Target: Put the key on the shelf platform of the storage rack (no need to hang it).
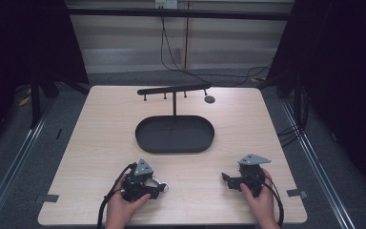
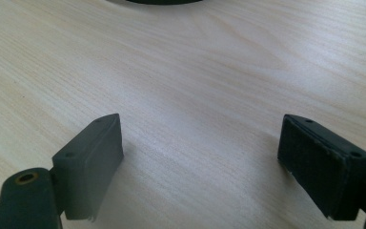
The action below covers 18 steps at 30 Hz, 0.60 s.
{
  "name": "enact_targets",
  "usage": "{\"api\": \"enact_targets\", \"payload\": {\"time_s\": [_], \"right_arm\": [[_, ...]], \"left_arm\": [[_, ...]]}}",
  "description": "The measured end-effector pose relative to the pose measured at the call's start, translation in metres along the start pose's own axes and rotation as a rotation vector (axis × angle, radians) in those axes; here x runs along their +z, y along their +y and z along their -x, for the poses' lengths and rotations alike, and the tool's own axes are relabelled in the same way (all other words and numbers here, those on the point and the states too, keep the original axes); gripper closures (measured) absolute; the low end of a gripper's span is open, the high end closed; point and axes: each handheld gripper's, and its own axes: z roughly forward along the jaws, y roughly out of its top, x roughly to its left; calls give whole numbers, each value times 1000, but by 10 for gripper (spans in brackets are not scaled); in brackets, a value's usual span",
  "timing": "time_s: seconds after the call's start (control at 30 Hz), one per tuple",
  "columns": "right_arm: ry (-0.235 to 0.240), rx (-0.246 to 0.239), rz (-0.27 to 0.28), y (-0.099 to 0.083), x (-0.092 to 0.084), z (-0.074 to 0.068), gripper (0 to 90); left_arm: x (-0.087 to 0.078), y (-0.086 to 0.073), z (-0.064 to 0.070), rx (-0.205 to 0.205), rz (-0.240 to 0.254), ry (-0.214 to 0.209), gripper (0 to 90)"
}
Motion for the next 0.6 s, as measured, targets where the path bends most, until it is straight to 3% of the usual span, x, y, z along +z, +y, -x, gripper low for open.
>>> {"api": "enact_targets", "payload": {"time_s": [0.23,0.43,0.6], "right_arm": [[2,-1,0,0,0,0,149],[3,0,0,0,0,0,150],[3,0,0,0,0,0,149]], "left_arm": [[2,-1,2,13,11,32,387],[2,-1,5,54,8,63,428],[2,-1,6,48,9,67,432]]}}
